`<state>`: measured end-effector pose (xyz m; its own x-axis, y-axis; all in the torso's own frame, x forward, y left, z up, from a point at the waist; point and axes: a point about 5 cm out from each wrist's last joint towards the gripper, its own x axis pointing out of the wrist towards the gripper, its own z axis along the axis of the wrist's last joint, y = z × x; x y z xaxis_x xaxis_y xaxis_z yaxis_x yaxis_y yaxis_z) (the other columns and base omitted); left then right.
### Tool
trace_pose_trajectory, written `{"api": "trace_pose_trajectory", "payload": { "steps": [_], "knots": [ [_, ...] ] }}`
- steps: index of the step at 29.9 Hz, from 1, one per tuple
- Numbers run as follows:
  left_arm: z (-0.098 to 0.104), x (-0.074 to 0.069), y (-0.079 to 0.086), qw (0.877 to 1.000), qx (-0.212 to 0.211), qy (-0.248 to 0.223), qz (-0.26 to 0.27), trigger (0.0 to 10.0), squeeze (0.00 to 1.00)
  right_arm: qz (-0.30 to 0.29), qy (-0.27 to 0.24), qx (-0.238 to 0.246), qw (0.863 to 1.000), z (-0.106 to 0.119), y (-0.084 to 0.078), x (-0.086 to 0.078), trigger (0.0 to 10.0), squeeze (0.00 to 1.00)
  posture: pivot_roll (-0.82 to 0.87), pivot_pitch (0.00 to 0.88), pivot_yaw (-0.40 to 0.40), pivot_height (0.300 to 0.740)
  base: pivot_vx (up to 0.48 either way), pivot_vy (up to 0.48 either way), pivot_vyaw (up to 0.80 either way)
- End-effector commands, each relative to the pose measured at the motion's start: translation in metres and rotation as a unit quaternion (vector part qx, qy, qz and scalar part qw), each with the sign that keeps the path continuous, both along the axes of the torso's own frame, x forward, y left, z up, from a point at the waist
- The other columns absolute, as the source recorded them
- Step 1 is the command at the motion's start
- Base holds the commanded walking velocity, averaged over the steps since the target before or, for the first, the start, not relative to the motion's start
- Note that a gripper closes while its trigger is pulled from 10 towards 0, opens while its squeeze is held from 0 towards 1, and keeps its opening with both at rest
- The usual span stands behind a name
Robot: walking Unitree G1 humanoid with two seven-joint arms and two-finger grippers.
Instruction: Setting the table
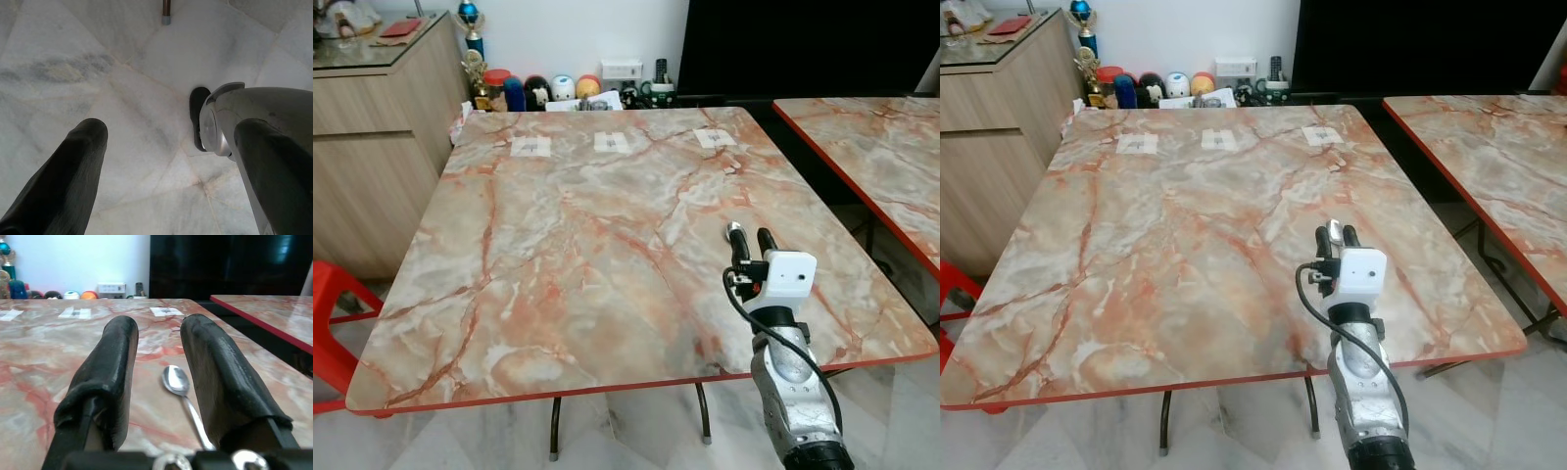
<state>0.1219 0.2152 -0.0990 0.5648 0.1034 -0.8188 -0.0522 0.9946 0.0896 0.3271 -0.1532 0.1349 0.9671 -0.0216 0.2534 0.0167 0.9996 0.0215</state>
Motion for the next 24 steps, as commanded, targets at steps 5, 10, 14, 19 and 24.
{"api": "trace_pose_trajectory", "payload": {
  "steps": [5,10,14,19,24],
  "knots": [
    [-0.005,-0.018,0.002,1.0,-0.002,0.023,-0.005,10.0,0.0,-0.006,0.006,0.0,1.0,-0.002,-0.003,0.0,10.0,0.0,0.02,0.071,-0.024,0.74,0.097,-0.229,0.0],
    [-0.005,-0.023,0.004,1.0,-0.001,0.027,-0.003,10.0,0.0,-0.006,0.008,0.0,1.0,-0.004,-0.003,-0.001,10.0,0.0,0.02,0.072,-0.024,0.74,0.241,-0.338,0.0],
    [-0.006,-0.024,0.004,1.0,-0.001,0.027,-0.002,10.0,0.0,-0.006,0.009,0.0,1.0,-0.004,-0.003,-0.001,10.0,0.0,0.02,0.072,-0.024,0.74,0.12,-0.277,0.0],
    [-0.007,-0.027,0.001,1.0,-0.002,0.031,0.0,10.0,0.0,-0.004,0.015,-0.002,1.0,-0.006,-0.004,-0.001,10.0,0.0,0.02,0.076,-0.024,0.74,0.0,0.0,0.0],
    [-0.007,-0.017,-0.013,1.0,-0.01,0.025,-0.004,10.0,0.0,0.0,0.024,-0.004,1.0,-0.008,-0.002,-0.001,10.0,0.0,0.02,0.082,-0.025,0.74,0.0,0.0,0.0]
  ]
}}
